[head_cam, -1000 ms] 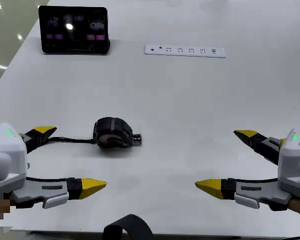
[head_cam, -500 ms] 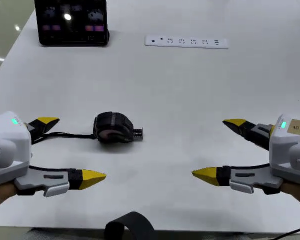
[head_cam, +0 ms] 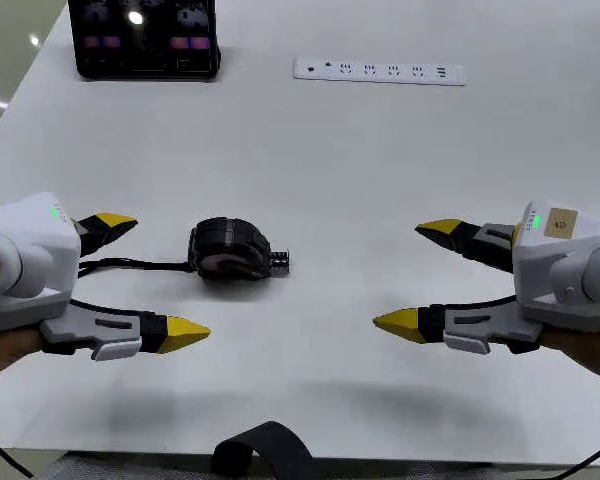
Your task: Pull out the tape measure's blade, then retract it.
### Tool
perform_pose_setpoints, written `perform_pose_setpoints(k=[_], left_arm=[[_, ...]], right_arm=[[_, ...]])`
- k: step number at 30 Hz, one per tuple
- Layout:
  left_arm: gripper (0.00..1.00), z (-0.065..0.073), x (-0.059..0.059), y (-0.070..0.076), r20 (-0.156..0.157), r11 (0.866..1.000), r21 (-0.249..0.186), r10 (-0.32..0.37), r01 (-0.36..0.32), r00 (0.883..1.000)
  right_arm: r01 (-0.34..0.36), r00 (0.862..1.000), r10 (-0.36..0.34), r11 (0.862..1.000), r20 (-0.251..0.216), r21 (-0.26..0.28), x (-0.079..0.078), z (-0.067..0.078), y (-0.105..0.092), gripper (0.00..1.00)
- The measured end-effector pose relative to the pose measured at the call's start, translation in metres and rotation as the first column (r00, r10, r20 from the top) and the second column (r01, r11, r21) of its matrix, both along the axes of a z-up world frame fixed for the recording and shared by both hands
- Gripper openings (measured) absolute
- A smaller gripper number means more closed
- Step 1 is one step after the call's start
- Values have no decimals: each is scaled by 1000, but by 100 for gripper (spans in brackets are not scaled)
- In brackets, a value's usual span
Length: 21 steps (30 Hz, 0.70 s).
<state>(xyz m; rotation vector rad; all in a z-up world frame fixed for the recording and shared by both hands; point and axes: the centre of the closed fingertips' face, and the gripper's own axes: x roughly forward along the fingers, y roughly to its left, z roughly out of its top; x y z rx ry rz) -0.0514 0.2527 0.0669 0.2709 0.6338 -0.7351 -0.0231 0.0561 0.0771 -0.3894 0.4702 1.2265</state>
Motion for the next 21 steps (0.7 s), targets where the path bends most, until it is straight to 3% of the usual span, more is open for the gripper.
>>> perform_pose_setpoints(k=[10,21], left_arm=[[79,-14,12,-1,-20,997,33,-65,66,998],[66,-18,25,-10,-24,987,53,-148,149,989]], right_arm=[[-78,997,78,997,7,-10,7,-9,19,63],[-148,989,148,989,17,-16,18,-17,40,55]])
